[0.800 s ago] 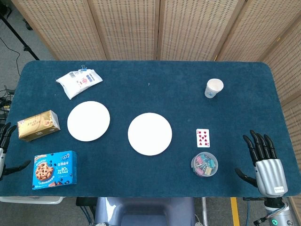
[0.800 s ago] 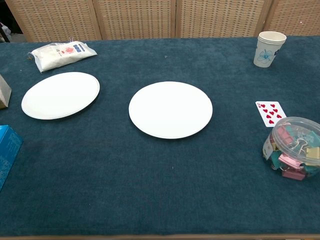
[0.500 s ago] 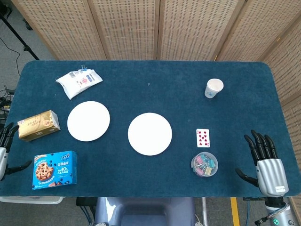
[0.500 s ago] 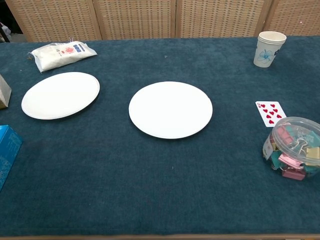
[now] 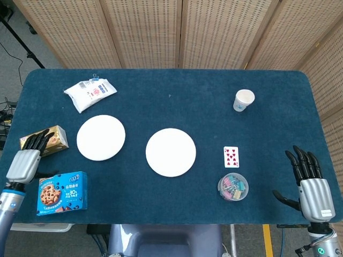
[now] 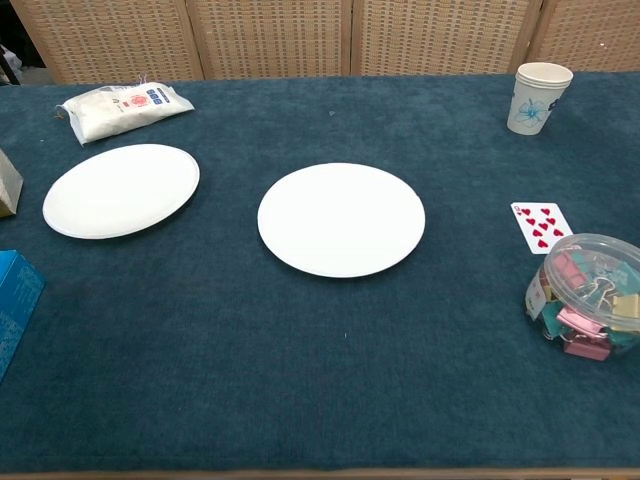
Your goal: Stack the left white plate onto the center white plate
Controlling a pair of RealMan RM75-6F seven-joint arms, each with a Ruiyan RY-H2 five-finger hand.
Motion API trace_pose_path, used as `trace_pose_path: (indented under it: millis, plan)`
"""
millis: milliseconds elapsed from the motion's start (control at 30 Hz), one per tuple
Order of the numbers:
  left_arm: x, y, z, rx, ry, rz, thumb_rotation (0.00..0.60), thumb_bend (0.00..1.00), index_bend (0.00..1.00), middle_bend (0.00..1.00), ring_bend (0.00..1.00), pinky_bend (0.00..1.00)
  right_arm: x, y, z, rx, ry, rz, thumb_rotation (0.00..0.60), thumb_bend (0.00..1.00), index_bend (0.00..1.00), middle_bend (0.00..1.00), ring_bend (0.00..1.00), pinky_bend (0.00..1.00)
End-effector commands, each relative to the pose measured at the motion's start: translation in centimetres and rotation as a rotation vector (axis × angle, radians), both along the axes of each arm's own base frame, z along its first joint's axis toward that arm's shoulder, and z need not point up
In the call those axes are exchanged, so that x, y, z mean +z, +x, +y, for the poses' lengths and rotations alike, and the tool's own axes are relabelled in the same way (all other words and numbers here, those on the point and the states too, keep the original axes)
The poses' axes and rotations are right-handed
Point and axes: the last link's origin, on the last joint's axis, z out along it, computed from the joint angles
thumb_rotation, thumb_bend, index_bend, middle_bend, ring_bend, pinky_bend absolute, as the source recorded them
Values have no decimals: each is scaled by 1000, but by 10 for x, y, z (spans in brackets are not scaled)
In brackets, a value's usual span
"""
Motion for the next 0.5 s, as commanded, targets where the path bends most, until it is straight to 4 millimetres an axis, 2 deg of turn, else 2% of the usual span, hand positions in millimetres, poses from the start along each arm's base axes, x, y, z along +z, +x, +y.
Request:
trace_pose_path:
  millis: [33,267,500]
  plan:
    - [-19,5,26,-100,-82,85,600,12,0,0,0,0,-1,0,-1,-4,9,-7,600,0,0,0,0,0]
    - [-49,-8,35,-211,-78,159,600,5,0,0,0,0,-4,0,-3,-11,25,-4,600,0,0,0,0,0]
    - [-71,-26,45,-180,-73,132,600,5,0,0,0,0,-6,1,-2,-13,30,-2,600,0,0,0,0,0]
